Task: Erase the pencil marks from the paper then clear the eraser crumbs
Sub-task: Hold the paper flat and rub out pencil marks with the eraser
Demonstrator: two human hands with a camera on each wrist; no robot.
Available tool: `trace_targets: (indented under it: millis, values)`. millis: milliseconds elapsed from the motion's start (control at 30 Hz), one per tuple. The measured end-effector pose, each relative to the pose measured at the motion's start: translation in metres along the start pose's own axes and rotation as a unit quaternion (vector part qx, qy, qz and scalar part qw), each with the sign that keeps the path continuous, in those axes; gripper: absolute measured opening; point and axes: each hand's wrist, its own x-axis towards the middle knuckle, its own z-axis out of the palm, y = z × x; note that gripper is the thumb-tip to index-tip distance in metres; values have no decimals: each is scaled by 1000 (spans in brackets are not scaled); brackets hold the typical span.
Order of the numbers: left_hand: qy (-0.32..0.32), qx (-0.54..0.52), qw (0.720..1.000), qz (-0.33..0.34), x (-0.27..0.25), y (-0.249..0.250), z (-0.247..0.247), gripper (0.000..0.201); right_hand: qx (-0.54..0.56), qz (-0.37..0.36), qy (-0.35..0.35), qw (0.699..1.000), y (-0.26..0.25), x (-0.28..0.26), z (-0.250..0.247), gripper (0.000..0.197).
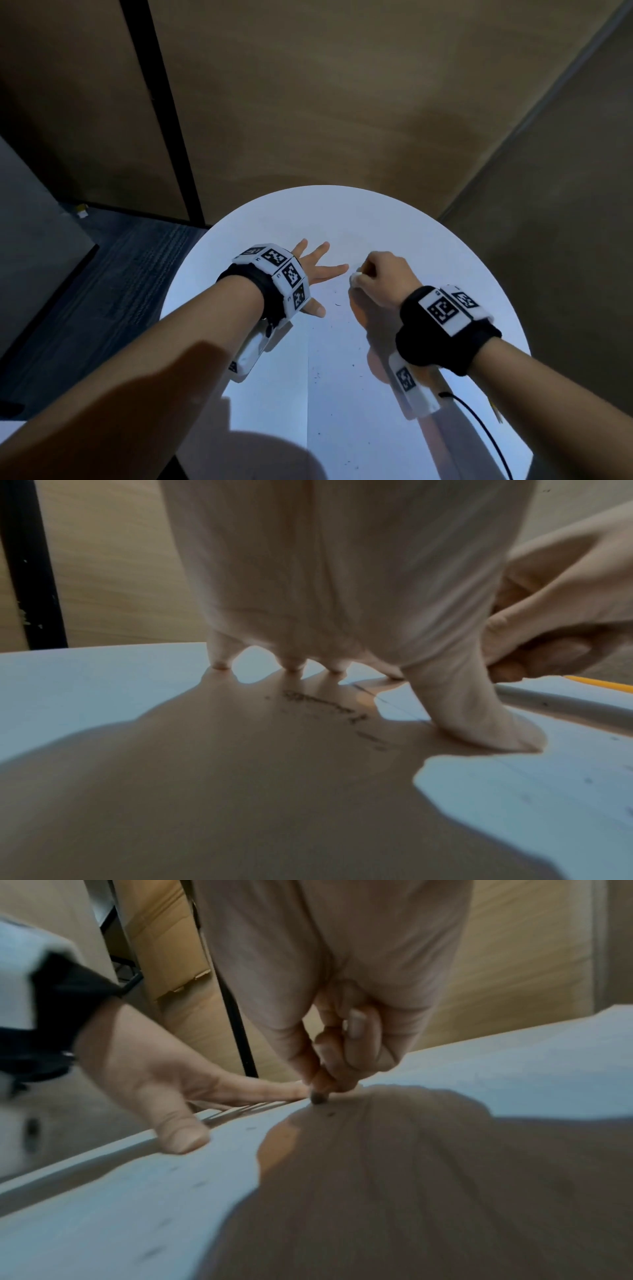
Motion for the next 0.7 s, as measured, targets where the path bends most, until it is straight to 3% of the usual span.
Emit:
trace_targets:
  millis: [67,200,367,533,700]
  values:
    - [1,-7,1000,-2,-2,1,0,95,-1,-6,10,1000,1,-5,7,16]
    - [-1,0,1000,-4,-6,4,-4,92,-44,-31,-63,997,0,-14,4,30]
    - [0,-7,1000,-5,-4,3,-3,93,6,-7,22,1000,0,-2,3,16]
    - [-1,-5,1000,-8,-7,3,-2,91,-59,-48,-73,994,1,-15,3,31]
    - [-3,-13,1000,-3,-7,5,-5,92,-1,-20,18,1000,2,-1,3,17]
